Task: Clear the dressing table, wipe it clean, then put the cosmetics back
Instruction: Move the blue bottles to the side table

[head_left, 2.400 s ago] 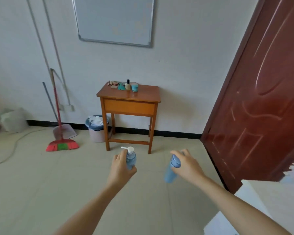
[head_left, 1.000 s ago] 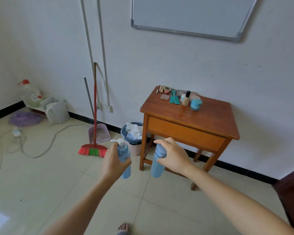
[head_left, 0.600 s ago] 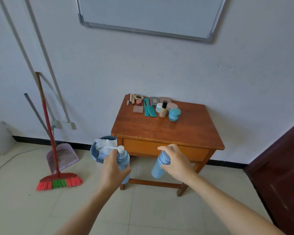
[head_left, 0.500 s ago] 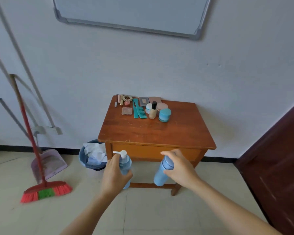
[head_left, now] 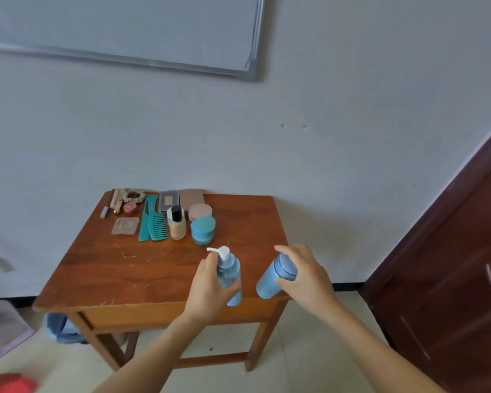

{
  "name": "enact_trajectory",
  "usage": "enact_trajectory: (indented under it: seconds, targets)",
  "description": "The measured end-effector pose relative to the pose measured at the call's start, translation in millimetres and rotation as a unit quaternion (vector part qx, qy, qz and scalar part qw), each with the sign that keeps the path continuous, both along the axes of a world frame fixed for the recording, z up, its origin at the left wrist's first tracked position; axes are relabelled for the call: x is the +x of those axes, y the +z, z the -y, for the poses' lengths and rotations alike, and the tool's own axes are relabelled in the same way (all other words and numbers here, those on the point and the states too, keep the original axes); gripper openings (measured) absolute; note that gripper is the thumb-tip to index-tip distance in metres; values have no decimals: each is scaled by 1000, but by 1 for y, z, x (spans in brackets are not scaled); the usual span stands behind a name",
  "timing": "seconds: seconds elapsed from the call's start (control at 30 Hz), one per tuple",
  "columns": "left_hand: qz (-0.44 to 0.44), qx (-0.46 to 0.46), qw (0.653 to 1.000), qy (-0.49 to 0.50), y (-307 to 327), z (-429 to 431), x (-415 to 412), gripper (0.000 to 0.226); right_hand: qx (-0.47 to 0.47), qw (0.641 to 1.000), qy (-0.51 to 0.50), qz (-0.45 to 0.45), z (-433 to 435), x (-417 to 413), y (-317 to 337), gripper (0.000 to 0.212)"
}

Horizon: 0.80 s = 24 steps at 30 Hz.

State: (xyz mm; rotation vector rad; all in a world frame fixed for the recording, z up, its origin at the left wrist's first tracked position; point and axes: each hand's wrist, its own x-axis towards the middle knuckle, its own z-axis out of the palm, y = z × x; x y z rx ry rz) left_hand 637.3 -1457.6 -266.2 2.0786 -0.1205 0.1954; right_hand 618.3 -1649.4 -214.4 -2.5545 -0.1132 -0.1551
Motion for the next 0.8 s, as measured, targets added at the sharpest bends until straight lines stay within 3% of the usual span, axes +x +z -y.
enact_trajectory:
  seconds: [0.33,0.8]
  targets:
    - [-27,-6,999,18,-15,34,66,32,30,999,-25,32,20,64,-29,53]
    - [21,-43,996,71,15,36,269,21,8,999,-32,8,-1,231,-20,51]
